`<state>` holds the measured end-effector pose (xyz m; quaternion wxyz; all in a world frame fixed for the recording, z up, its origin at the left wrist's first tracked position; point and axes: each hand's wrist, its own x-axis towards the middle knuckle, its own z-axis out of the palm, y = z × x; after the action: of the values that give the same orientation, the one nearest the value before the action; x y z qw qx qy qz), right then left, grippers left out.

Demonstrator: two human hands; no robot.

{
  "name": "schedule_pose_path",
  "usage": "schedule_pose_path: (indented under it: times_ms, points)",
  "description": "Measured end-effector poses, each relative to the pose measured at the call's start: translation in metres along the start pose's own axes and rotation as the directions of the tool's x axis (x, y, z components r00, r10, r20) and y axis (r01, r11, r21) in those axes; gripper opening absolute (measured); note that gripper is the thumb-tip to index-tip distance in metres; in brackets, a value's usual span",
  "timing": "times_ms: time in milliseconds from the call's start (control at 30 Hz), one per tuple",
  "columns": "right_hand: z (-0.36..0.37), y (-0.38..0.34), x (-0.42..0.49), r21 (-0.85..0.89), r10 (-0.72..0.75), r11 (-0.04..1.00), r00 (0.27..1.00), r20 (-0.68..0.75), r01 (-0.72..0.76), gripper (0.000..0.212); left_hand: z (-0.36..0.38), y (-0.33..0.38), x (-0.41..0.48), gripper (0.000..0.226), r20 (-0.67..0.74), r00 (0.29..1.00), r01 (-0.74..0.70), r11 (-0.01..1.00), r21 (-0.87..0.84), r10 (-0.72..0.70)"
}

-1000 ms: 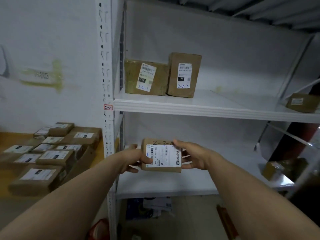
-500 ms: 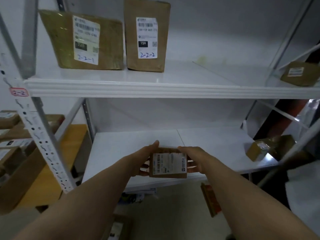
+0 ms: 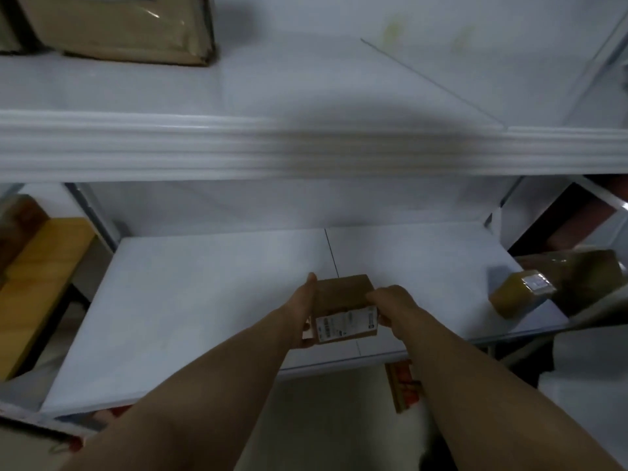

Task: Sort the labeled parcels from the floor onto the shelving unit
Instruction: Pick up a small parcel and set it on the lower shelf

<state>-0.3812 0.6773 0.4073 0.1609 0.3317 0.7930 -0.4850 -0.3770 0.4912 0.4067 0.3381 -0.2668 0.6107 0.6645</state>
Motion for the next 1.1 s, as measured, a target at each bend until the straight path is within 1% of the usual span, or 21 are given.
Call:
schedule_pose_path:
  times_ms: [67, 200, 300, 333, 433, 500, 533, 600, 667, 733, 833, 900, 1000, 1067, 1100]
  points:
    - [-0.004, 0.006, 0.019, 0.038, 0.014, 0.999, 1.0, 0.001, -0.014, 0.012, 0.01, -0.004, 0.025, 0.073, 0.023, 1.0, 0.014, 1.0, -0.008, -0.013]
    - [-0.009, 0.015, 0.05, 0.038, 0.024, 0.999, 0.999, 0.032, -0.026, 0.012, 0.026, -0.011, 0.059, 0.075, 0.039, 0.999, 0.021, 1.0, -0.017, -0.02]
    - [-0.009, 0.019, 0.069, 0.04, 0.034, 0.999, 0.999, 0.029, -0.035, 0.024, 0.037, -0.012, 0.075, 0.073, 0.037, 0.999, 0.012, 0.999, -0.051, -0.01]
    - [-0.008, 0.02, 0.074, 0.042, 0.034, 0.999, 0.999, 0.03, -0.035, 0.025, 0.04, -0.012, 0.08, 0.072, 0.036, 0.999, 0.005, 0.998, -0.061, -0.003]
    - [-0.008, 0.022, 0.084, 0.056, 0.06, 0.996, 0.997, 0.053, -0.063, 0.013, 0.048, -0.01, 0.092, 0.067, 0.033, 0.999, -0.007, 0.996, -0.088, 0.01]
    - [-0.008, 0.027, 0.09, 0.082, 0.081, 0.993, 0.995, 0.064, -0.086, 0.021, 0.049, -0.009, 0.098, 0.065, 0.035, 0.999, -0.009, 0.995, -0.1, 0.012]
    - [-0.007, 0.029, 0.092, 0.098, 0.08, 0.991, 0.994, 0.071, -0.087, 0.021, 0.049, -0.009, 0.101, 0.063, 0.037, 0.999, -0.01, 0.994, -0.106, 0.014]
    - [-0.005, 0.029, 0.092, 0.12, 0.082, 0.988, 0.993, 0.086, -0.092, 0.015, 0.048, -0.01, 0.105, 0.061, 0.044, 0.999, -0.008, 0.995, -0.103, 0.012]
    - [-0.002, 0.03, 0.093, 0.141, 0.082, 0.985, 0.991, 0.105, -0.096, 0.004, 0.047, -0.012, 0.105, 0.059, 0.058, 0.998, 0.004, 0.997, -0.083, 0.001]
    - [-0.001, 0.029, 0.092, 0.15, 0.099, 0.981, 0.985, 0.143, -0.12, 0.019, 0.045, -0.014, 0.105, 0.058, 0.068, 0.998, 0.011, 0.998, -0.064, -0.007]
    - [0.002, 0.029, 0.087, 0.142, 0.098, 0.982, 0.979, 0.18, -0.124, 0.022, 0.039, -0.016, 0.105, 0.061, 0.063, 0.998, 0.011, 0.999, -0.054, -0.007]
    - [0.004, 0.031, 0.084, 0.102, 0.111, 0.987, 0.982, 0.151, -0.128, 0.019, 0.034, -0.017, 0.103, 0.06, 0.073, 0.997, 0.01, 0.999, -0.051, -0.006]
    - [0.009, 0.024, 0.08, -0.01, 0.132, 0.991, 0.991, 0.006, -0.132, 0.005, 0.021, -0.017, 0.092, 0.052, 0.079, 0.997, -0.001, 0.998, -0.065, 0.006]
    - [0.012, 0.016, 0.071, -0.078, 0.125, 0.989, 0.991, -0.05, -0.128, 0.006, 0.007, -0.02, 0.084, 0.067, 0.062, 0.998, -0.001, 0.997, -0.076, 0.006]
    - [0.016, 0.011, 0.065, -0.1, 0.112, 0.988, 0.992, -0.051, -0.117, 0.007, -0.002, -0.021, 0.078, 0.072, 0.052, 0.999, 0.004, 0.998, -0.069, 0.0]
